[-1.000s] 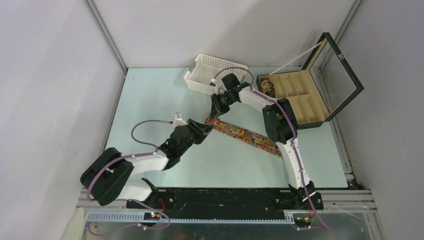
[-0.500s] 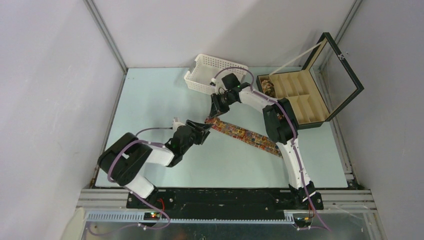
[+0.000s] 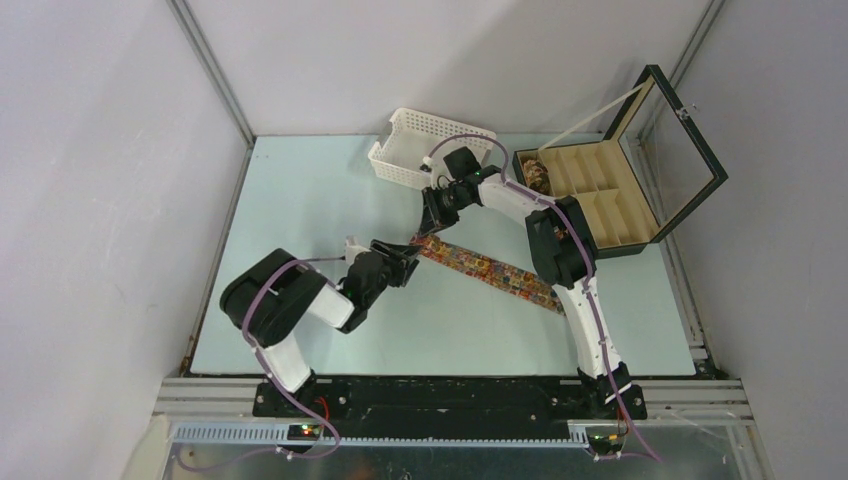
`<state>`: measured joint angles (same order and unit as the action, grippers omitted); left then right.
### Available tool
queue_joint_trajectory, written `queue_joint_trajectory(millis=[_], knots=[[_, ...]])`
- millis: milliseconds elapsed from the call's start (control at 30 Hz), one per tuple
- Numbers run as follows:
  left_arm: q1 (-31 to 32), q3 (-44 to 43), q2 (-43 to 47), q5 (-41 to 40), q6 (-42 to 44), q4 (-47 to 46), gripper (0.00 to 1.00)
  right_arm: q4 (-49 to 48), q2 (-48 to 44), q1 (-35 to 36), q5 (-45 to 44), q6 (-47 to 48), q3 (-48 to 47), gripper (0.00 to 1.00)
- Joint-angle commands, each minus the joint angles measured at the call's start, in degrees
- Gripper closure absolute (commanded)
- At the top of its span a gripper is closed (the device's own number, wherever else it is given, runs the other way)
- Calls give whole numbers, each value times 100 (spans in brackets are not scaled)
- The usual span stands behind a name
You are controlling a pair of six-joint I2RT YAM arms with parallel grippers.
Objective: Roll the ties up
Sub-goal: Roll the tie at the center of the board.
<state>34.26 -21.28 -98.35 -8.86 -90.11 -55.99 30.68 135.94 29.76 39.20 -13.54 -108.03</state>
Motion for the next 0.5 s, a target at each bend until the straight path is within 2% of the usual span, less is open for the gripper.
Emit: queue_joint_trajectory(millis=[0,467], knots=[[-60,-124,-231,-118,-78,-404,47,-166,-401,0,-18,-9,27,81],[-194,-220,-689,-132,-170,-880,48,-158,-402,-7,-9,9,45,81]])
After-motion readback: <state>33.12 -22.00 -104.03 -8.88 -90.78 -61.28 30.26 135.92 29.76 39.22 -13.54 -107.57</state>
